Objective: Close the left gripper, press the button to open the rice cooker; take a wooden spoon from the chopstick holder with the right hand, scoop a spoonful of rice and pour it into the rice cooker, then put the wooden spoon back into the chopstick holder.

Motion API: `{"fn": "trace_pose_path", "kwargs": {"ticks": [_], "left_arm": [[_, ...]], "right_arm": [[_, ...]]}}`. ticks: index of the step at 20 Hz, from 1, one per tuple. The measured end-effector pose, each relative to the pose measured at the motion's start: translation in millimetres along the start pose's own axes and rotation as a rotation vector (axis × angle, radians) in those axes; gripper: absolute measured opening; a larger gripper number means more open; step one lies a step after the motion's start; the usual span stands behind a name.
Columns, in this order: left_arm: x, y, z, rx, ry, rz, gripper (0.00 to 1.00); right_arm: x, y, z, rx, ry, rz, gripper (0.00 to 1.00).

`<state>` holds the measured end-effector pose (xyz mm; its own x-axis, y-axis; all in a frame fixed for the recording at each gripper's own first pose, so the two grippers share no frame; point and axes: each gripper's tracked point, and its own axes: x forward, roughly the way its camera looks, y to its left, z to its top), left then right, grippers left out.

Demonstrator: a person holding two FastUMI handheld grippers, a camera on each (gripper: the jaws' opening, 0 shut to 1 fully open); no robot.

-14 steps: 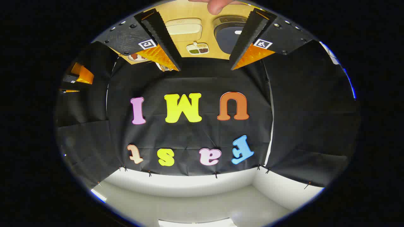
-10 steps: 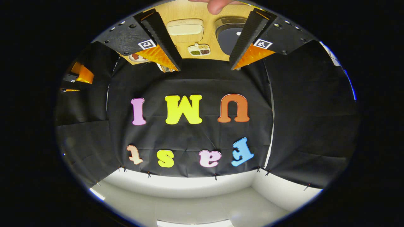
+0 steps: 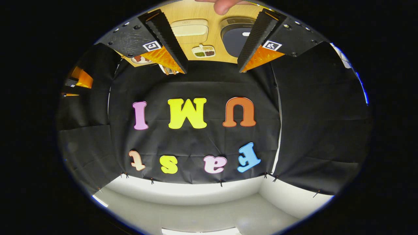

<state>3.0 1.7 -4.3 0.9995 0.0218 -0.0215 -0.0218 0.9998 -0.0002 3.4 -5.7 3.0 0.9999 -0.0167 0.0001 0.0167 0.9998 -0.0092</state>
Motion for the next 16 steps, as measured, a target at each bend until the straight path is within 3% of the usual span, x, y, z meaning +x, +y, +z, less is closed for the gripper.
{"fn": "trace_pose_path", "kwargs": {"ticks": [8, 10, 11, 14, 16], "left_arm": [[24.7, 16.8, -45.2, -0.029, 0.170, 0.016, 0.95], [30.1, 32.3, -47.6, -0.040, 0.175, 0.053, 0.67], [33.5, 47.9, -46.7, -0.031, 0.163, 0.106, 0.59], [52.5, 74.5, -48.5, 0.007, 0.119, 0.202, 0.03], [52.3, 80.6, -56.1, 0.017, 0.146, 0.192, 0.00]], "right_arm": [[3.6, 7.2, 1.3, -0.008, 0.004, 0.008, 1.00], [4.7, 11.6, 2.2, -0.023, 0.005, 0.011, 1.00], [5.2, 13.6, 1.6, -0.029, 0.009, 0.010, 1.00], [9.6, 21.8, -3.0, -0.050, 0.030, 0.020, 1.00], [10.8, 28.3, -4.2, -0.063, 0.039, 0.026, 1.00]]}}
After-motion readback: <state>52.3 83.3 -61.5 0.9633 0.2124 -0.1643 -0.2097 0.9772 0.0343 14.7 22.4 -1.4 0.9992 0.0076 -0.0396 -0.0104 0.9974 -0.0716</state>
